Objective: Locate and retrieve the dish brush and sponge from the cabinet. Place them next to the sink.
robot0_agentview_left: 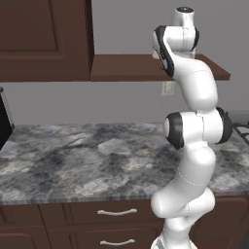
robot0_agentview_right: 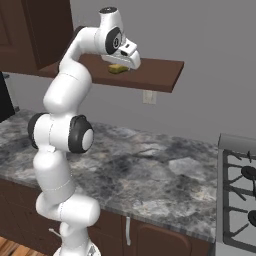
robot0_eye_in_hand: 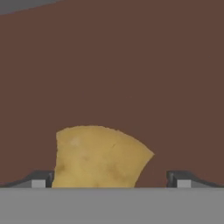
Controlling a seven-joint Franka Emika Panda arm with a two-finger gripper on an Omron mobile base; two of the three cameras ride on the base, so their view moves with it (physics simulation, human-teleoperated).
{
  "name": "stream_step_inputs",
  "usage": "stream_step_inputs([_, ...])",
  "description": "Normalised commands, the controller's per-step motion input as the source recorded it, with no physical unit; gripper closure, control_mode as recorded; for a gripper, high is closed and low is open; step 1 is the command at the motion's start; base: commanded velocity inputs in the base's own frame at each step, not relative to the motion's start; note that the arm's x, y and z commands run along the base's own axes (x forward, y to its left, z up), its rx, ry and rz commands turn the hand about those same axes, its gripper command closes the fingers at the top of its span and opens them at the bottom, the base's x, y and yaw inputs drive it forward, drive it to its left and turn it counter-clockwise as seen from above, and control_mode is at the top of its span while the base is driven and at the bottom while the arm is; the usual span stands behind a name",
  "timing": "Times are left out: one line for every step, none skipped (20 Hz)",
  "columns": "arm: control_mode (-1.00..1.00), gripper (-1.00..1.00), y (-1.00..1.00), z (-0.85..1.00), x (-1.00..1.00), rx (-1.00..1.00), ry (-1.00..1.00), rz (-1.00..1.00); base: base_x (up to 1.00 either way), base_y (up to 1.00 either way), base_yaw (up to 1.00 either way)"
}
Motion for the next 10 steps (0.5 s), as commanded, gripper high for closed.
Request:
stream_step_inputs([-1.00, -1.00, 0.00, -0.33, -0.10, 0.09, -0.01, -0.04, 0.00, 0.00, 0.00])
stream_step_inputs([-1.00, 1.00, 0.05, -0.23, -0.05, 0.06, -0.02, 0.00, 0.00, 0.00, 0.00])
stream_step_inputs([-1.00, 1.00, 0.14, -0.12, 0.00, 0.02, 0.00, 0.00, 0.00, 0.00, 0.00])
stream_step_inputs([-1.00, 1.00, 0.19, -0.01, 0.02, 0.00, 0.04, -0.02, 0.00, 0.00, 0.00])
stream_step_inputs([-1.00, 1.00, 0.19, 0.00, 0.00, 0.00, 0.02, -0.03, 0.00, 0.00, 0.00])
stream_step_inputs([-1.00, 1.00, 0.25, 0.02, 0.00, -0.05, 0.00, -0.04, 0.00, 0.00, 0.00])
stream_step_inputs([-1.00, 1.00, 0.32, 0.05, 0.00, -0.08, 0.04, -0.05, 0.00, 0.00, 0.00])
stream_step_inputs([-1.00, 1.00, 0.32, 0.00, 0.00, -0.12, 0.06, -0.05, 0.00, 0.00, 0.00])
stream_step_inputs([-1.00, 1.00, 0.28, 0.16, 0.00, -0.12, 0.07, -0.03, 0.00, 0.00, 0.00])
stream_step_inputs([-1.00, 1.00, 0.14, 0.29, -0.08, -0.15, 0.00, -0.02, 0.00, 0.00, 0.00])
